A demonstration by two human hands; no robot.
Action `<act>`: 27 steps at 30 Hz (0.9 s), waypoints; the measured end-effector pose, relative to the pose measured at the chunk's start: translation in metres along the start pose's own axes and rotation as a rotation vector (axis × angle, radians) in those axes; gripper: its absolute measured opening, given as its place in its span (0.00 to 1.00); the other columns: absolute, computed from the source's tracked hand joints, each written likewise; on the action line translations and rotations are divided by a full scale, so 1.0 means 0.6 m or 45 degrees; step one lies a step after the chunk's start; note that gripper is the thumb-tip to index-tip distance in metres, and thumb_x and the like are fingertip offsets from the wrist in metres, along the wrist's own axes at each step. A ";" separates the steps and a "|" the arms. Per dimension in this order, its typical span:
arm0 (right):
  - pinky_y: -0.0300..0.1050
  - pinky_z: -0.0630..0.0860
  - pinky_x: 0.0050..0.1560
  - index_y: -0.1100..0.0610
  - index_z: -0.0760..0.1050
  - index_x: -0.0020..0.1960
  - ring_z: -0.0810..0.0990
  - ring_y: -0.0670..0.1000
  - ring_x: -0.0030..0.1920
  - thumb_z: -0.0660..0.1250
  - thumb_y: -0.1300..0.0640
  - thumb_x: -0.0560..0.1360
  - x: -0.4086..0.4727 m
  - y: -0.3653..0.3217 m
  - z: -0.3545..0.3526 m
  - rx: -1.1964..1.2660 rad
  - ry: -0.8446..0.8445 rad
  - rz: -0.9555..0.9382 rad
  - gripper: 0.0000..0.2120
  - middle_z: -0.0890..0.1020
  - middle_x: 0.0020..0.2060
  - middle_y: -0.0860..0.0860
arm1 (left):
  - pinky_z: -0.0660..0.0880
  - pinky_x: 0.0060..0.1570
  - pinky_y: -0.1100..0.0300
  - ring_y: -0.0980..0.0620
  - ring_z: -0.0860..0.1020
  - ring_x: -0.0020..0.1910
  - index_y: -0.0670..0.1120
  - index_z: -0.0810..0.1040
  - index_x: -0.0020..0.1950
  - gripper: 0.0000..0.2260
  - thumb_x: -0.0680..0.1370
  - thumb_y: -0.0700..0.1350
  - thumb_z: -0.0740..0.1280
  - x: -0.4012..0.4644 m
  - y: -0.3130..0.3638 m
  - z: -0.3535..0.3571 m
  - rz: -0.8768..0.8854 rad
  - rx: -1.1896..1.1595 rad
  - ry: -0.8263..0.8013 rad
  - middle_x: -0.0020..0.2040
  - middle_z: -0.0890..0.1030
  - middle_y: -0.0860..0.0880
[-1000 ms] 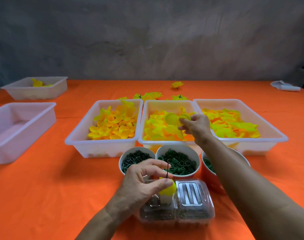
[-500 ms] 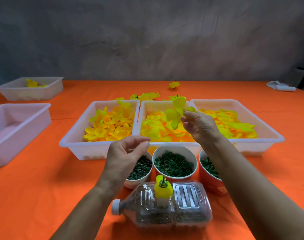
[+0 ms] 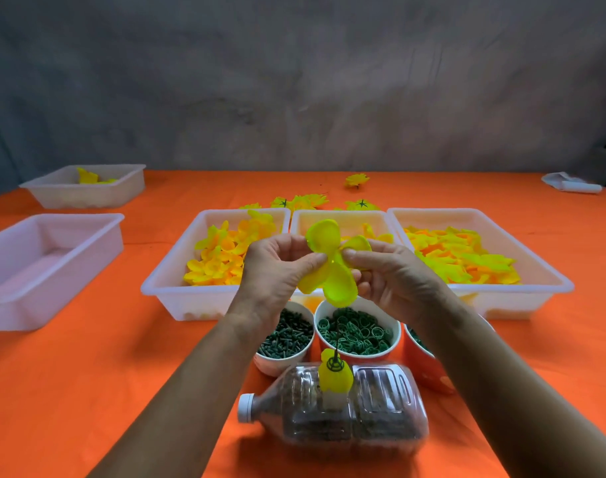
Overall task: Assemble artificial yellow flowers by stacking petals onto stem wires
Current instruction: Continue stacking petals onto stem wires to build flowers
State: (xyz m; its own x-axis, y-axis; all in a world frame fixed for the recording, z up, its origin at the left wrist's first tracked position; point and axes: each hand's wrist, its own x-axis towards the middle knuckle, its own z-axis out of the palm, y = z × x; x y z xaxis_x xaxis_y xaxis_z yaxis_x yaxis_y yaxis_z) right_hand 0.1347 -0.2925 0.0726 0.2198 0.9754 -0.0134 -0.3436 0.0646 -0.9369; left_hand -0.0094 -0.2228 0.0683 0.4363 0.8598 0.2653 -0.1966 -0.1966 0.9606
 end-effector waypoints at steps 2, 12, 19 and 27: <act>0.35 0.71 0.25 0.58 0.77 0.47 0.78 0.45 0.26 0.71 0.57 0.63 -0.009 -0.002 0.000 -0.009 -0.001 -0.021 0.14 0.82 0.35 0.52 | 0.77 0.33 0.64 0.57 0.80 0.33 0.43 0.81 0.41 0.05 0.70 0.34 0.72 -0.005 0.001 0.001 0.057 -0.001 0.041 0.34 0.83 0.51; 0.33 0.73 0.34 0.58 0.79 0.36 0.77 0.41 0.29 0.71 0.73 0.67 -0.048 0.000 0.014 -0.526 0.095 -0.507 0.11 0.81 0.28 0.46 | 0.77 0.38 0.59 0.51 0.78 0.36 0.47 0.81 0.41 0.06 0.71 0.36 0.72 -0.031 -0.002 0.010 0.318 0.099 0.052 0.37 0.83 0.46; 0.41 0.74 0.35 0.53 0.76 0.37 0.75 0.46 0.30 0.71 0.70 0.70 -0.071 0.016 0.012 -0.791 0.158 -0.662 0.13 0.77 0.29 0.47 | 0.75 0.39 0.65 0.62 0.78 0.34 0.56 0.80 0.39 0.10 0.71 0.40 0.73 -0.052 -0.005 0.004 0.515 0.370 -0.025 0.35 0.82 0.60; 0.38 0.76 0.41 0.61 0.83 0.44 0.80 0.43 0.37 0.73 0.64 0.69 -0.096 0.035 0.013 -0.804 0.185 -0.645 0.04 0.85 0.38 0.53 | 0.76 0.45 0.62 0.56 0.81 0.40 0.53 0.82 0.41 0.07 0.71 0.40 0.73 -0.080 -0.009 0.003 0.456 0.277 -0.043 0.39 0.84 0.55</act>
State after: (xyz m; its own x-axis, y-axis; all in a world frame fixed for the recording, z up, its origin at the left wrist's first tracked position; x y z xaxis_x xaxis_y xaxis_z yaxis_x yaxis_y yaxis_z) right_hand 0.1075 -0.3456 0.0567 0.3414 0.8201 0.4592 0.3979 0.3165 -0.8611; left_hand -0.0278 -0.2636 0.0507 0.4034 0.7036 0.5850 -0.1528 -0.5785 0.8012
